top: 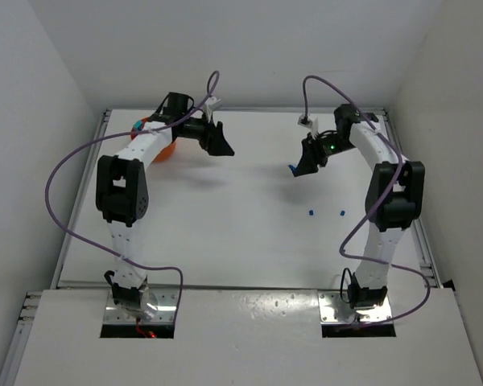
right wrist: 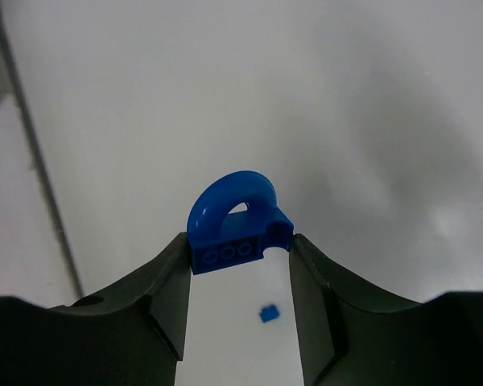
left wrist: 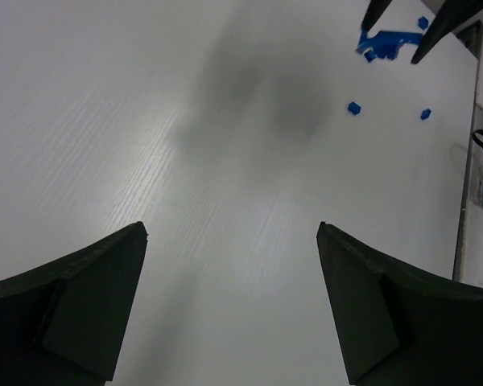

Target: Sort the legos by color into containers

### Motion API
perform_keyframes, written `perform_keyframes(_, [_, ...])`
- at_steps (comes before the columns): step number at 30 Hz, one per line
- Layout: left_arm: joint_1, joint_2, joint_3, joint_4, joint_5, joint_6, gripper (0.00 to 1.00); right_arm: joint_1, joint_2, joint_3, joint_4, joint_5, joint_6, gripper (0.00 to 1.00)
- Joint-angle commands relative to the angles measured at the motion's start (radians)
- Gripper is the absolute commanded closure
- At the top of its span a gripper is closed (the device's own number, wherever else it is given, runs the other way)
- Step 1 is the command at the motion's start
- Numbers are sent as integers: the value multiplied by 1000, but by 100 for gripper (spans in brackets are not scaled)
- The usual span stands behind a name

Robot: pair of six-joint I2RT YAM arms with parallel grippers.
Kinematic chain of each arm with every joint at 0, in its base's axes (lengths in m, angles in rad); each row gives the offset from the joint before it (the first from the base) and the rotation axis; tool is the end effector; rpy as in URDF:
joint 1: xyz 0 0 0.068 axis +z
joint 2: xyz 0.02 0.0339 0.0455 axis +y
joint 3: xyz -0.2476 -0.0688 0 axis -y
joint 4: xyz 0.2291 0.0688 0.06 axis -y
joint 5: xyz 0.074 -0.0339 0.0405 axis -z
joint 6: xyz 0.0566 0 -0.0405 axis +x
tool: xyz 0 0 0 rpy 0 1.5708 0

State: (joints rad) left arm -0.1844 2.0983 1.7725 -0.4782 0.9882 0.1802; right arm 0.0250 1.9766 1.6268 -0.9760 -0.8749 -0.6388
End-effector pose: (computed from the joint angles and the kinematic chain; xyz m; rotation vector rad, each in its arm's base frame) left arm 0.4375 -0.1297 0.2352 0.8441 2.0176 -1.1530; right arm 0.3791 0.0529 0.2119 -0.9393 2.2890 1.0094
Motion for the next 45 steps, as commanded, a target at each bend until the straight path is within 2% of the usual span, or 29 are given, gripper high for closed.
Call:
perform_keyframes(1, [-36, -55, 33, 87, 144, 74, 8, 33, 28, 106, -59, -180, 103, 93])
perform_keyframes(7, [-92, -43, 33, 191, 234, 107, 12, 96, 88, 185, -26, -246, 168, 93])
perform_keyframes(12, [-144, -32, 54, 236, 253, 137, 19, 135, 119, 220, 66, -300, 286, 93])
perform_keyframes(20, [-167, -83, 1, 254, 286, 255, 26, 187, 119, 220, 99, -337, 332, 94])
perform_keyframes(26, [-167, -110, -36, 254, 326, 275, 37, 196, 128, 220, 119, -328, 352, 94])
perform_keyframes(31, [-167, -121, -36, 254, 366, 286, 50, 196, 128, 220, 143, -328, 375, 94])
perform_keyframes(39, [-167, -121, -38, 254, 386, 257, 51, 196, 137, 258, 220, -328, 458, 94])
perform_keyframes(42, [-167, -112, -28, 254, 386, 248, 56, 196, 137, 258, 220, -337, 469, 94])
perform_keyframes(45, [-167, -112, -28, 254, 386, 248, 68, 196, 137, 258, 220, -337, 469, 94])
